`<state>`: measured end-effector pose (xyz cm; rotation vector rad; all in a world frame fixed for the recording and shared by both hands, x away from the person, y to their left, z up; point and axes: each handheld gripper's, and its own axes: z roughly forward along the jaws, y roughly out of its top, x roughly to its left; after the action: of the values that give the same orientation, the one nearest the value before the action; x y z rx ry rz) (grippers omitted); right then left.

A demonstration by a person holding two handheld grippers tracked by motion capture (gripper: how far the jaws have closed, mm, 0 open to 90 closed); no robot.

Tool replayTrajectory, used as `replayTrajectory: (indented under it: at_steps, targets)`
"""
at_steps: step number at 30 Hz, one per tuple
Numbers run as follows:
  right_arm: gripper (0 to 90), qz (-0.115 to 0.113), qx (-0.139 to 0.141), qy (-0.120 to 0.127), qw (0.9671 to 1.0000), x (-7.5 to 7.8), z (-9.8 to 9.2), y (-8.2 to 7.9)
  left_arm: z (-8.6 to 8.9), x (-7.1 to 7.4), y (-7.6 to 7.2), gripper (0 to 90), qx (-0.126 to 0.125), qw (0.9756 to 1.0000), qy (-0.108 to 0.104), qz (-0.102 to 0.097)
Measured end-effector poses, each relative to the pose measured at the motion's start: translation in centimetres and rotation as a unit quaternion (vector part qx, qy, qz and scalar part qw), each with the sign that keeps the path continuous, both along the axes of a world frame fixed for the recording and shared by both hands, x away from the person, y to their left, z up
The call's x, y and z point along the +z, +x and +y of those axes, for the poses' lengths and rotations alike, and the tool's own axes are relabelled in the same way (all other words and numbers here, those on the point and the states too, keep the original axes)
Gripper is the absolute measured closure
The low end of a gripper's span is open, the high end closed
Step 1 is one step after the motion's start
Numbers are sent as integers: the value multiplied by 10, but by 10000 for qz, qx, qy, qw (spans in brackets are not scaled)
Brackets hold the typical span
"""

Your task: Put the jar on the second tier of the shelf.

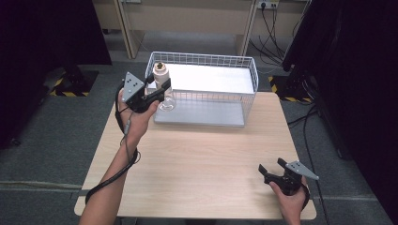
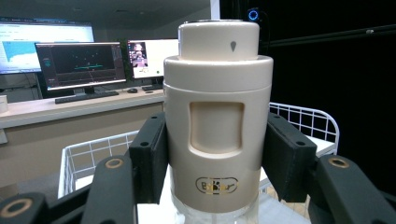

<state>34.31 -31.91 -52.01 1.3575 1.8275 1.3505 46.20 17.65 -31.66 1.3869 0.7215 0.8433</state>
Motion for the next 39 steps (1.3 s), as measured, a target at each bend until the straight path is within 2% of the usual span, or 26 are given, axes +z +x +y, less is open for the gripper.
replayTrajectory:
  at_steps: [25,39]
  targets:
    - [61,-2,-4,22,10000,0,0,0,-2,31,14,457,189,9997,-71,-111]
    - [61,0,0,17,10000,0,0,0,-7,40,28,457,414,9989,-195,-79]
